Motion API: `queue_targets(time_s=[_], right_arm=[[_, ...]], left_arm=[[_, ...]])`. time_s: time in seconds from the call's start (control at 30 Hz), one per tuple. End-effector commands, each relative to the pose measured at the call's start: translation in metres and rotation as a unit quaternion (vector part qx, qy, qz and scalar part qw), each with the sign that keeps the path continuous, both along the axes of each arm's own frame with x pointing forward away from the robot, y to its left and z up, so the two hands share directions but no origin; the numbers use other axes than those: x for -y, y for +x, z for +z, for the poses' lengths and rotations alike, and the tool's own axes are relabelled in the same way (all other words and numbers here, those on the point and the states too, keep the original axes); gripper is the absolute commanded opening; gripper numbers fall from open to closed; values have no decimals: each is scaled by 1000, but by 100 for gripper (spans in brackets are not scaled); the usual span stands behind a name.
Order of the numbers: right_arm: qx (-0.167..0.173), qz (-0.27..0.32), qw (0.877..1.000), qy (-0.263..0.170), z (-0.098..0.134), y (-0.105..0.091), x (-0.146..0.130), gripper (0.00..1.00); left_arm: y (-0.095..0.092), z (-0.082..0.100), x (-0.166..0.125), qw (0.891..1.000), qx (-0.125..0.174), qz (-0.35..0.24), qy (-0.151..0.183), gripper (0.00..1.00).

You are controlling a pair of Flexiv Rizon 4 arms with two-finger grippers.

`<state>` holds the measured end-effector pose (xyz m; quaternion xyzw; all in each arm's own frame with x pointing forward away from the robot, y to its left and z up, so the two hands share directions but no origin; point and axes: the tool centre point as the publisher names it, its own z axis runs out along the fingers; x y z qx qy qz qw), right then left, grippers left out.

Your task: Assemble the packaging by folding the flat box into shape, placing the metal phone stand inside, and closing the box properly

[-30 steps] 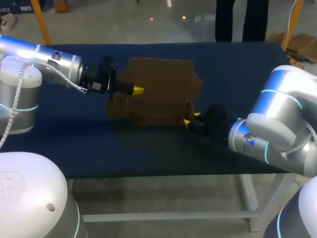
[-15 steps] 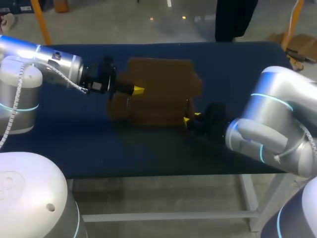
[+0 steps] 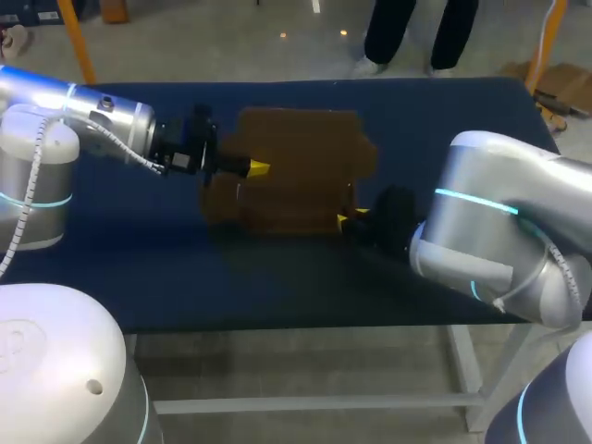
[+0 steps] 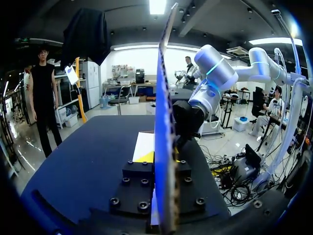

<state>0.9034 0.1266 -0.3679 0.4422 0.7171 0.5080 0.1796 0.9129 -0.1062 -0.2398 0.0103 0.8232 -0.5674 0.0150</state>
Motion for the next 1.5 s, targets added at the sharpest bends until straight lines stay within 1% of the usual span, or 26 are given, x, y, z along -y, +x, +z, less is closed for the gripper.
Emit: queue_targets(time_s=[0.03,0.4,0.67,0.83,1.0,1.13,1.33,1.43,1.5], right_arm=[[9,-82,996,-34,1,0,-10,44],[-14,-124,992,-8,-1,1,-8,43],[-16,-132,991,0,2,2,-12,42],[-14,-128,992,-3,3,-1,-18,42],[-8,-131,991,-26,5,-1,-22,43],[-2,-137,989,-53,7,-1,-25,44],[9,-148,983,-112,7,-3,-24,44],[13,-149,980,-131,7,-5,-22,44],[13,-147,980,-131,6,-6,-20,44]], left_arm=[[0,-3,0,1000,-1,-2,2,0],[0,-3,0,1000,-1,-2,2,0],[0,-3,0,1000,-1,-2,2,0],[0,-3,0,1000,-1,-2,2,0],[0,-3,0,1000,-1,-2,2,0],[0,-3,0,1000,-1,-2,2,0],[0,-3,0,1000,-1,-2,2,0],[0,-3,0,1000,-1,-2,2,0],[0,-3,0,1000,-1,-2,2,0]])
